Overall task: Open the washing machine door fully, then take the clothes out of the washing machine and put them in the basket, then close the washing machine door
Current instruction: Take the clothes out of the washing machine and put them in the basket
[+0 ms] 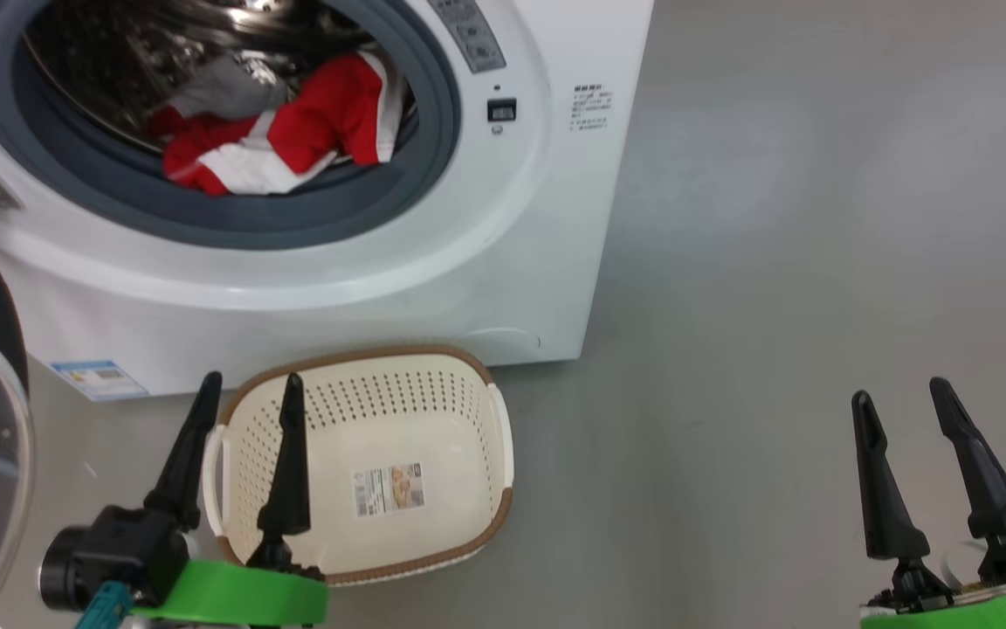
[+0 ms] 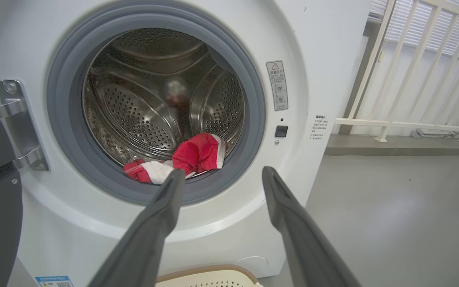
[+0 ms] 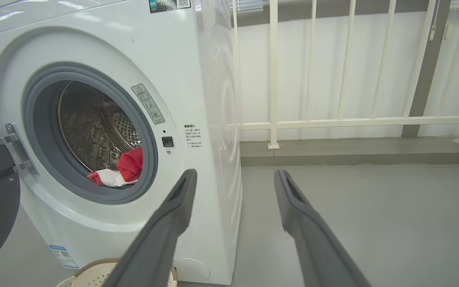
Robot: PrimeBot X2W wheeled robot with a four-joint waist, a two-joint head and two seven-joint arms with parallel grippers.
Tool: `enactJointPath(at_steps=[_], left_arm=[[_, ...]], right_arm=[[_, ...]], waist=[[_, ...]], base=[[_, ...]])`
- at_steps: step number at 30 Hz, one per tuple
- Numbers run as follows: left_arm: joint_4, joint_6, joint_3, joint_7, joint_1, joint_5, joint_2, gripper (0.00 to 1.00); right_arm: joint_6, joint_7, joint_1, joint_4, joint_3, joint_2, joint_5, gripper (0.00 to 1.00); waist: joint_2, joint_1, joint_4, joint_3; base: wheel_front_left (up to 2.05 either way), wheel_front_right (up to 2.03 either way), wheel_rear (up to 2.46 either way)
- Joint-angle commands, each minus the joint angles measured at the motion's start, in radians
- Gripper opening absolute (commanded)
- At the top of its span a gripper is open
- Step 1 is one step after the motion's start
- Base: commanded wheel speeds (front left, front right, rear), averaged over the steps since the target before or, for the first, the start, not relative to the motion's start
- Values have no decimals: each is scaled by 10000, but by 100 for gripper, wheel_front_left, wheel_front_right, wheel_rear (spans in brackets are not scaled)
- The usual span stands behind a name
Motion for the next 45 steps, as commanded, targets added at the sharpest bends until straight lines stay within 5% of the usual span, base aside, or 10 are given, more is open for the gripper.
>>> enactJointPath(at_steps=[1, 45], left_arm=[[-193, 100, 289, -106, -418, 90, 77, 100], [4734, 558, 764, -153, -7294, 227, 1001, 100]], right_arm=[[62, -105, -436, -224, 290, -179, -55, 100], [62, -663, -2126, 788, 985, -179, 250, 100]], waist=[[-1, 0, -49, 535], [-1, 0, -1072, 2940]], base=[[0, 0, 0], [0, 0, 0]])
